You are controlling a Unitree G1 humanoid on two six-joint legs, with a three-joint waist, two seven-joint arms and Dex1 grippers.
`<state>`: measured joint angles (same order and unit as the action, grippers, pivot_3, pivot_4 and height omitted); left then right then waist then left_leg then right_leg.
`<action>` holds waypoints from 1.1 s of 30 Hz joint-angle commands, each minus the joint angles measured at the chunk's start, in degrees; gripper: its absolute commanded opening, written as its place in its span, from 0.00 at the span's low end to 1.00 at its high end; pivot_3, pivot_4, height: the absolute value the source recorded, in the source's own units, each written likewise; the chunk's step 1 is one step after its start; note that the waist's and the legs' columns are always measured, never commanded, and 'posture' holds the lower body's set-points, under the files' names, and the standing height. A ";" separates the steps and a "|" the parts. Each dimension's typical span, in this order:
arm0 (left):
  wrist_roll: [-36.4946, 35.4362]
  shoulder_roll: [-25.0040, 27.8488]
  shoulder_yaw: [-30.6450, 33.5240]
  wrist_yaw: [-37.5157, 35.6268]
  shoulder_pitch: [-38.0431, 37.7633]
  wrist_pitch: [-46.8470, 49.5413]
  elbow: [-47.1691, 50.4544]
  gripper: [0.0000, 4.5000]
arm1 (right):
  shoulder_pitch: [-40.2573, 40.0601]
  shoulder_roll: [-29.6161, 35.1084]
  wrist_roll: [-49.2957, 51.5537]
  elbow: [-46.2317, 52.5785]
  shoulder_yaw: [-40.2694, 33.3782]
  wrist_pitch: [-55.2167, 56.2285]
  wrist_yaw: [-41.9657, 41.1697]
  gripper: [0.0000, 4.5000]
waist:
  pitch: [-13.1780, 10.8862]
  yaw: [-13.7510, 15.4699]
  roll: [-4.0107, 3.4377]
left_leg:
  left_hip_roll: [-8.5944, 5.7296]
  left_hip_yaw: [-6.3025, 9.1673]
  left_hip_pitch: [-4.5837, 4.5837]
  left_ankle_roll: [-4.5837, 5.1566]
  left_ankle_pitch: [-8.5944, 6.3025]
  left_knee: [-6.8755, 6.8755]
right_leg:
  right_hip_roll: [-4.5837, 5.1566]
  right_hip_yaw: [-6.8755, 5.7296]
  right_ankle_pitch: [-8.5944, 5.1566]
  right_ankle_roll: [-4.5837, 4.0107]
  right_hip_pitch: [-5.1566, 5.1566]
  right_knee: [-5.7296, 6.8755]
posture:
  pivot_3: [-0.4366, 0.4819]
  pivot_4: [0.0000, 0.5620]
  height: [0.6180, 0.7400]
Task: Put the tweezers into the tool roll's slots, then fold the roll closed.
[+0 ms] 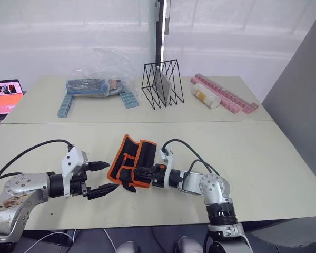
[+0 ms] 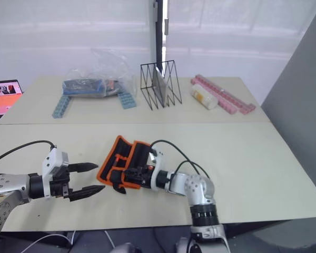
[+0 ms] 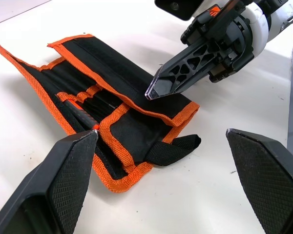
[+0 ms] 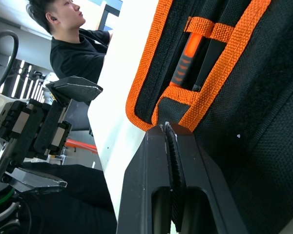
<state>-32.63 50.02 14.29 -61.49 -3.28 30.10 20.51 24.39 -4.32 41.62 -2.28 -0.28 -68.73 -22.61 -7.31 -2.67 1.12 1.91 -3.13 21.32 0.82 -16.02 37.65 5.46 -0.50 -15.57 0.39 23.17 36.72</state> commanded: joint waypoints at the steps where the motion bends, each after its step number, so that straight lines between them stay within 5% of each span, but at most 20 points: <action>1: 0.05 0.88 0.11 -0.20 0.13 -0.43 1.39 1.00 | -3.75 3.38 -5.47 -1.23 4.83 1.70 1.14 0.01 | 0.00 0.00 0.00 | 0.00 0.00 0.00 -0.08 -0.04 -0.01 | 0.01 0.00 0.00 0.00 0.00 -0.01 | 0.48 0.27 0.97; 13: 0.32 0.71 0.64 0.02 -0.23 -0.27 1.91 1.00 | -4.45 13.29 -15.05 6.66 18.66 13.40 0.48 0.01 | -0.01 0.90 -0.01 | -0.08 -0.01 0.17 -0.12 -0.07 -0.02 | 0.19 -0.13 0.00 0.01 0.04 -0.22 | 0.48 0.27 0.97; 23: -3.57 -1.57 3.35 5.00 4.76 4.73 -1.72 1.00 | -6.18 15.03 -17.95 7.90 21.32 14.81 0.88 0.01 | -0.04 1.63 -0.06 | -0.07 0.00 0.58 0.29 0.17 -0.02 | 0.19 -0.26 0.04 0.07 0.11 -0.52 | 0.48 0.27 0.97; 33: 0.89 -6.26 -2.80 12.87 8.86 7.61 -7.09 1.00 | -6.46 15.75 -18.56 9.07 22.87 14.11 0.26 0.01 | 0.00 1.60 -0.02 | -0.07 0.00 0.55 0.34 0.17 -0.06 | 0.17 -0.29 0.05 0.09 0.12 -0.50 | 0.48 0.27 0.97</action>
<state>-31.47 44.52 11.18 -49.95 4.55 37.55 12.89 19.85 9.44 26.06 10.43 21.79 -51.77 -23.66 -7.30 -1.08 1.10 1.84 -3.13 21.87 1.16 -15.85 37.58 5.62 -0.80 -15.52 0.47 23.29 36.21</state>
